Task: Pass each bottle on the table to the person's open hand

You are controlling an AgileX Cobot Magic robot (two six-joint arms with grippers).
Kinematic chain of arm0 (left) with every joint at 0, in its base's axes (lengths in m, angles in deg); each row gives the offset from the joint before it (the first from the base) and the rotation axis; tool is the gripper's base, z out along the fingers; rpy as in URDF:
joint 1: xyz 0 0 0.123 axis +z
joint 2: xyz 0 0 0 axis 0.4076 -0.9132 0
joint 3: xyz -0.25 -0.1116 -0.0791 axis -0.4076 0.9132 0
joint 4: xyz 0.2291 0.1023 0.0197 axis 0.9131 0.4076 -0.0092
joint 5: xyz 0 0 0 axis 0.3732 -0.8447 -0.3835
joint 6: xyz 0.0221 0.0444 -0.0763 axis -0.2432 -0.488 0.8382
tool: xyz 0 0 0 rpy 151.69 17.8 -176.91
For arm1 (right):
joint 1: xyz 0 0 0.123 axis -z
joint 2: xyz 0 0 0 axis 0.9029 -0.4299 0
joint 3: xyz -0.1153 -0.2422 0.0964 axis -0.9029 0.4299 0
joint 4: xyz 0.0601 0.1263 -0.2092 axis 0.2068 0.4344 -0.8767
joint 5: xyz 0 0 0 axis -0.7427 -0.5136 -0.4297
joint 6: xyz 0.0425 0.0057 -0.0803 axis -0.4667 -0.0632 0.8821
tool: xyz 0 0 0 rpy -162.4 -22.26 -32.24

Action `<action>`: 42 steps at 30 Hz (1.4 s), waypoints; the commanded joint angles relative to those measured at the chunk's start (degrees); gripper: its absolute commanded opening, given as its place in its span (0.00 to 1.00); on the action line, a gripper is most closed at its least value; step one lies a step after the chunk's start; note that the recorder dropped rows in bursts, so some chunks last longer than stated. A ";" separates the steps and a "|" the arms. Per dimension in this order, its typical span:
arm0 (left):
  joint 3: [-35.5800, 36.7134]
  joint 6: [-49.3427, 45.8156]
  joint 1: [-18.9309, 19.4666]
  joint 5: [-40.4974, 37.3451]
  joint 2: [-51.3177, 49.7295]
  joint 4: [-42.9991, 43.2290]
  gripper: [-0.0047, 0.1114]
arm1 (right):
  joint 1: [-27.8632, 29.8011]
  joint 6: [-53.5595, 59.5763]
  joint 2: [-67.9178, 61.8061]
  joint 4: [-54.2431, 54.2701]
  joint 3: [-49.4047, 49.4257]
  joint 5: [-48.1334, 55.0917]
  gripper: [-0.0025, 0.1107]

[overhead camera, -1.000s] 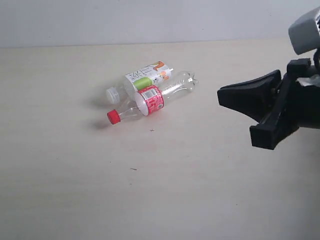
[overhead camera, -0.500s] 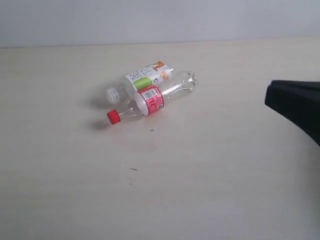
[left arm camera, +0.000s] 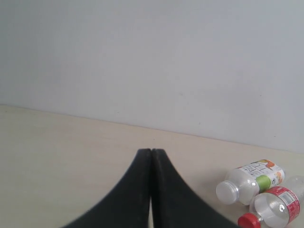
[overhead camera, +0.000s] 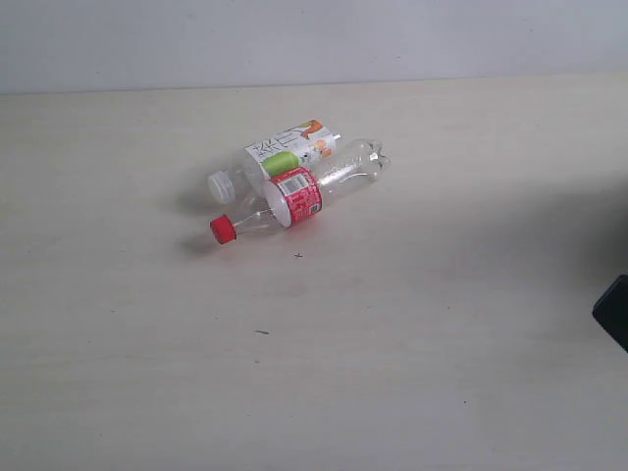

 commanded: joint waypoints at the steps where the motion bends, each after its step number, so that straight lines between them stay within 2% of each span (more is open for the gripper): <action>1: -0.01 -0.30 0.21 0.11 0.22 -0.33 0.05 | 0.15 -3.32 0.34 0.45 0.31 -0.27 0.02; 24: -0.01 -0.16 0.21 0.22 0.22 -0.33 0.05 | 0.15 -3.19 0.34 0.45 0.31 -0.27 0.02; 29: -0.01 -0.02 0.21 6.70 0.22 -0.33 0.05 | 0.15 -3.19 0.34 0.45 0.31 -0.27 0.02; 33: -0.01 -0.02 0.21 7.00 0.22 -0.33 0.05 | 0.15 -3.19 0.34 0.45 0.31 -0.27 0.02; 37: -0.01 7.41 0.21 8.00 0.22 -0.57 0.05 | 0.15 -3.19 0.34 0.45 0.31 -0.27 0.02; 42: -0.01 14.28 0.21 15.61 0.22 -0.57 0.05 | 0.15 -3.19 0.34 0.45 0.31 -0.27 0.02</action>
